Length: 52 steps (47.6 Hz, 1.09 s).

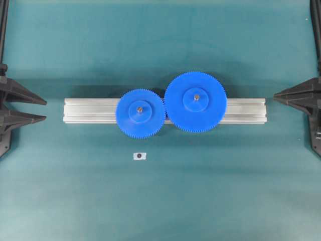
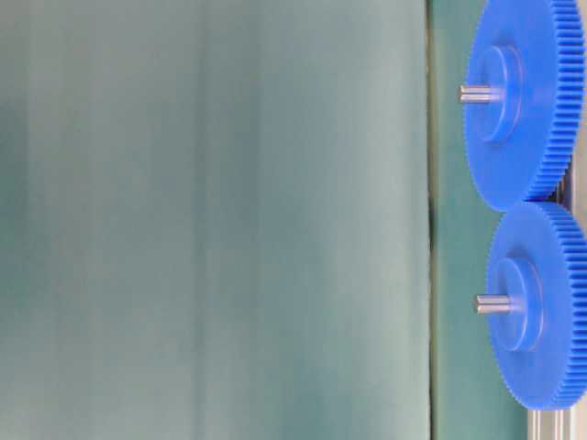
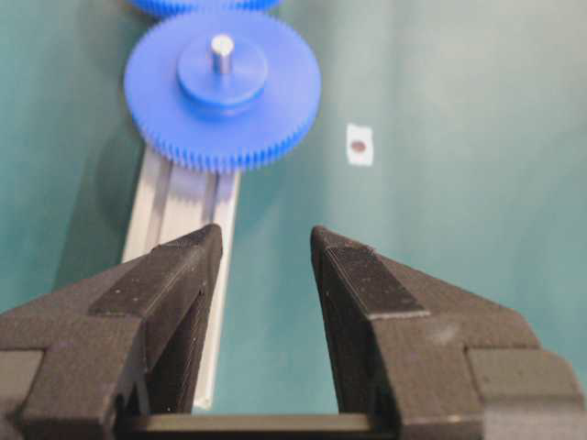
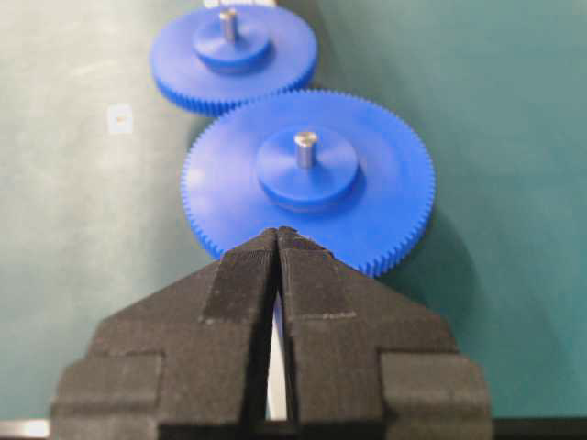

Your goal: Insert the small gear onto the shaft.

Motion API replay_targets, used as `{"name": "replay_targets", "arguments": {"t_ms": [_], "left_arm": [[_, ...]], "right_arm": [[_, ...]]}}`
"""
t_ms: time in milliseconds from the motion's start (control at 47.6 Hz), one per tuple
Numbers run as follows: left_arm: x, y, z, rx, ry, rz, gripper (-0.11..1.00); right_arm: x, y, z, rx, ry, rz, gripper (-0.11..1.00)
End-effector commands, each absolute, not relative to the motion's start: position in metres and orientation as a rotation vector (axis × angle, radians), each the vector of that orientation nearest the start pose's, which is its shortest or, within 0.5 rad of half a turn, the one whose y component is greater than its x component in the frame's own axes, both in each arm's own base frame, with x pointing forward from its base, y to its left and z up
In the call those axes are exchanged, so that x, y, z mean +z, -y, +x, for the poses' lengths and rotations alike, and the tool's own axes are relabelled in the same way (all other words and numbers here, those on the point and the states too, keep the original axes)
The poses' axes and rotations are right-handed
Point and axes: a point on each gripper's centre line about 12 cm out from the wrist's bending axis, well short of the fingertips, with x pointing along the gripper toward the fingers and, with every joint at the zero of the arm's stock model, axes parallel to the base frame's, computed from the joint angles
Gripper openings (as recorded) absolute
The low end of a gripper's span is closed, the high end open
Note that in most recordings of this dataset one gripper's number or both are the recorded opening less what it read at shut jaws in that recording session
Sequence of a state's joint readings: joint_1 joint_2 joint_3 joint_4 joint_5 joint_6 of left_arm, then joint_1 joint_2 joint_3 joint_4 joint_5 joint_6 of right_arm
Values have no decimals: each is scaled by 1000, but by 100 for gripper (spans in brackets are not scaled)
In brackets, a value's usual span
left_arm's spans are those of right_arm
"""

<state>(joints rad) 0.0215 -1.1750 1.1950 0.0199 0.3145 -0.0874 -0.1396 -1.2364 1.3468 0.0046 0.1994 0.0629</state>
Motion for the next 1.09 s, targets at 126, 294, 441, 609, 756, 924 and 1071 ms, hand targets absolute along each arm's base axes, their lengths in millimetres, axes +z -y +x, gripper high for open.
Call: {"name": "replay_targets", "arguments": {"t_ms": [126, 294, 441, 609, 756, 924, 1071], "left_arm": [[259, -4, 159, 37, -313, -69, 42], [260, -4, 159, 36, -309, -68, 42], [266, -4, 160, 36, -270, -82, 42], [261, -4, 159, 36, -278, -80, 42], [255, -4, 158, 36, -273, -79, 42], [241, -4, 155, 33, -244, -77, 42], [226, -3, 149, 30, -192, -91, 42]], "right_arm": [[220, 19, 148, -135, -272, 82, 7], [210, 18, 147, -134, -274, 89, 7], [203, 18, 146, -130, -285, 85, 7], [201, 16, 145, -114, -291, 71, 7], [200, 12, 145, -86, -297, 48, 7], [187, 7, 143, -53, -326, 37, 7], [176, 6, 140, -50, -294, 36, 7]]}}
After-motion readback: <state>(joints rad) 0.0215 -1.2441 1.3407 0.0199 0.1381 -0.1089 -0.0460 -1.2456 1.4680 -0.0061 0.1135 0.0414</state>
